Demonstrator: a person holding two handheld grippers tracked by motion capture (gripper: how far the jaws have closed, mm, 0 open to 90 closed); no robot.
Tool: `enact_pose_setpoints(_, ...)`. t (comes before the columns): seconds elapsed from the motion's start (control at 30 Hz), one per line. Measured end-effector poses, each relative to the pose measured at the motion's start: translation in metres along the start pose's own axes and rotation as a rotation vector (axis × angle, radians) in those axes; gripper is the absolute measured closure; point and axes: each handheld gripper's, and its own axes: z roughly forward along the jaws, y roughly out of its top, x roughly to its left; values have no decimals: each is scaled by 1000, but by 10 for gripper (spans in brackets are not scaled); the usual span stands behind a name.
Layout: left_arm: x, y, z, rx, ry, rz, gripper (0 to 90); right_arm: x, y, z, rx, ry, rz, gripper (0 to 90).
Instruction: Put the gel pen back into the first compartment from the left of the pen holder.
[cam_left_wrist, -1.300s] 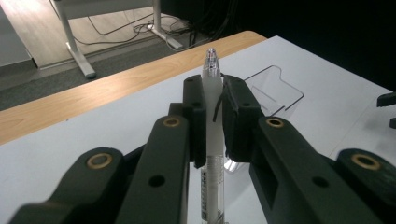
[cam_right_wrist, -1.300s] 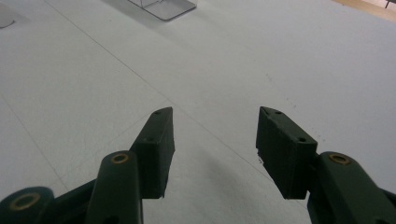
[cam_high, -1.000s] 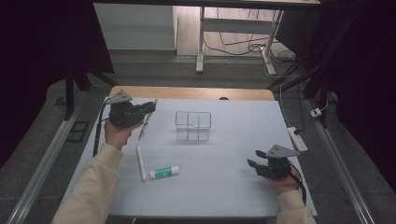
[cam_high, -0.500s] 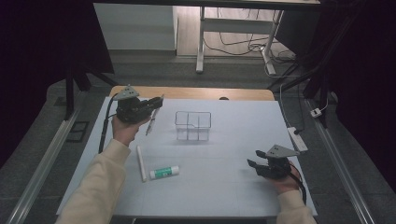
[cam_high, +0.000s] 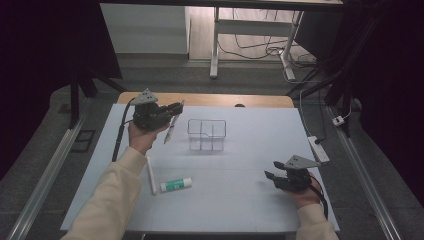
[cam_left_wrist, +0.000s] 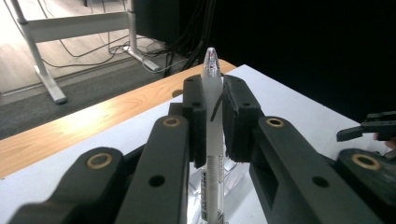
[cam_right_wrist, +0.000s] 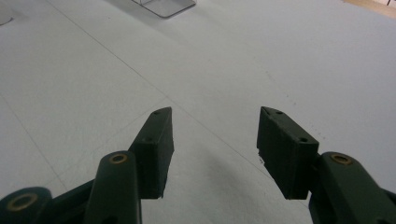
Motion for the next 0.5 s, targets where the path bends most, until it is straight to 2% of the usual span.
enact_pose_setpoints(0.17,2,2,6,-3,-1,-21,802,0,0,0,1,3,1,452)
enact_pose_setpoints(0.3,5,6,13,-16,-23,-58,802,0,0,1,2,3,3,452)
enact_pose_setpoints(0.5,4,13,26,-5,-11,-43,802,-1,-1,1,-3,9,14,451)
